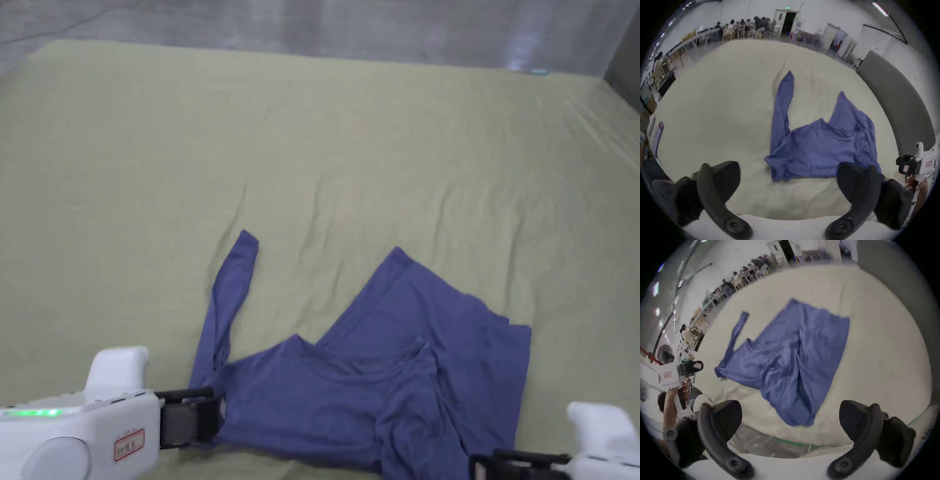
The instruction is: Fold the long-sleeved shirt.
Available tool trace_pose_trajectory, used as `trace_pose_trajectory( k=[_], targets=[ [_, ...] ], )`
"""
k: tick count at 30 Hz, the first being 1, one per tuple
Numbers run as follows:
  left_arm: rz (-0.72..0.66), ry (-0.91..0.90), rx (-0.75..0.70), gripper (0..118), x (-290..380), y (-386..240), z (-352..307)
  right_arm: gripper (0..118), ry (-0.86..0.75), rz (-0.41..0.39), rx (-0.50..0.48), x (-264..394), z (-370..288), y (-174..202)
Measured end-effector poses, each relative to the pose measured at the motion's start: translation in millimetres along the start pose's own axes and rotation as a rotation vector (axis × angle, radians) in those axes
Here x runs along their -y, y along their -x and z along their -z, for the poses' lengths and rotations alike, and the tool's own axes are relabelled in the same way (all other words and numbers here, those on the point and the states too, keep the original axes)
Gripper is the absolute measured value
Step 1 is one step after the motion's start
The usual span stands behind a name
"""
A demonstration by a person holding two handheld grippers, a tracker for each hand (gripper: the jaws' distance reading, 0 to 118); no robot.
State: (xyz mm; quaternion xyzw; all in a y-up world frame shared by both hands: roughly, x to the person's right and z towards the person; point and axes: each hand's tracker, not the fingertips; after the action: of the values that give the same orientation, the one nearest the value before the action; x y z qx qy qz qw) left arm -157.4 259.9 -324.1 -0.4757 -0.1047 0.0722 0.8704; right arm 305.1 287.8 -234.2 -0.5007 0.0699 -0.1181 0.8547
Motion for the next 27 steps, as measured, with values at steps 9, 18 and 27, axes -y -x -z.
trace_pose_trajectory(
  k=[9,18,27],
  targets=[
    [0.091,0.281,0.055,0,66,-48,42,2,0.178,0.107,-0.017,56,37,13],
    [0.275,0.074,-0.107,118,-82,-88,123,2,0.206,0.151,-0.108,64,47,20],
    [0.324,0.285,-0.08,85,-90,-84,208,2,0.225,0.185,-0.096,61,44,3]
  ],
)
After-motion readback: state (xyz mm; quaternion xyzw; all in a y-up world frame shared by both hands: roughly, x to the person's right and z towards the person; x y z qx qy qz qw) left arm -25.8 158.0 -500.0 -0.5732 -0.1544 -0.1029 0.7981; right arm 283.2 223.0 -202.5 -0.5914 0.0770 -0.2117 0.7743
